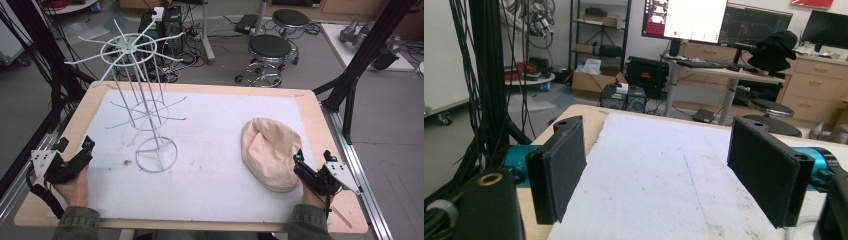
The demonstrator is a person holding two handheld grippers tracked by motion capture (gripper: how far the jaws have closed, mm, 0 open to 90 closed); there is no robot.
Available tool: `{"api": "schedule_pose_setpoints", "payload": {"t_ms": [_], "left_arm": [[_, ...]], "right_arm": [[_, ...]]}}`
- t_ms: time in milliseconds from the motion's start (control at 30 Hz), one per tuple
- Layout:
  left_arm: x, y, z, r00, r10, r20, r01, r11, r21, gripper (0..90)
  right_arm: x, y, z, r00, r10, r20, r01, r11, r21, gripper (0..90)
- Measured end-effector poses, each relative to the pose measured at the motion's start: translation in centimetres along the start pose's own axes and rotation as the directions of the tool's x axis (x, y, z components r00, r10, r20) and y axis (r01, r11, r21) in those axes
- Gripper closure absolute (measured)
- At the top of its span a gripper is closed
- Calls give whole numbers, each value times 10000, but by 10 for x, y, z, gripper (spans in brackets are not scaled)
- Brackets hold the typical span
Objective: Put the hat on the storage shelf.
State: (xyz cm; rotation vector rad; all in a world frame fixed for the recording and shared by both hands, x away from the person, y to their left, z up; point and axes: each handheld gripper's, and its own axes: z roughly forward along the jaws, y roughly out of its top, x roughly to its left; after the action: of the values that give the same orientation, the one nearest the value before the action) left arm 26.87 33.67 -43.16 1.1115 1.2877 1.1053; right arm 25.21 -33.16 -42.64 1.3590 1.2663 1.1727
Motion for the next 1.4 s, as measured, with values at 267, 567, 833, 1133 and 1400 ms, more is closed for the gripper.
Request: {"api": "schedule_pose_setpoints", "payload": {"t_ms": [267, 567, 833, 1133, 1400], "left_arm": [[0, 0, 0, 10000, 17, -21, -17, 10000, 51, 236], [1, -1, 0, 10000, -64, -39, 65, 9999, 78, 236], [3, -1, 0, 9999, -103, -51, 103, 9999, 113, 236], [1, -3, 3, 9999, -96, 130, 94, 9998, 157, 235], [2, -4, 5, 9996, -213, 176, 210, 9996, 173, 235]], "right_arm": [[-1, 0, 0, 10000, 78, 37, -78, 10000, 40, 124], [-1, 0, 0, 9997, 246, 36, -246, 9997, 14, 124], [-1, 1, 3, 9993, 84, -355, -78, 9998, 190, 126], [0, 5, 19, 9993, -91, -353, 104, 9993, 358, 126], [4, 7, 31, 9970, -395, -662, 447, 9959, 783, 125]]}}
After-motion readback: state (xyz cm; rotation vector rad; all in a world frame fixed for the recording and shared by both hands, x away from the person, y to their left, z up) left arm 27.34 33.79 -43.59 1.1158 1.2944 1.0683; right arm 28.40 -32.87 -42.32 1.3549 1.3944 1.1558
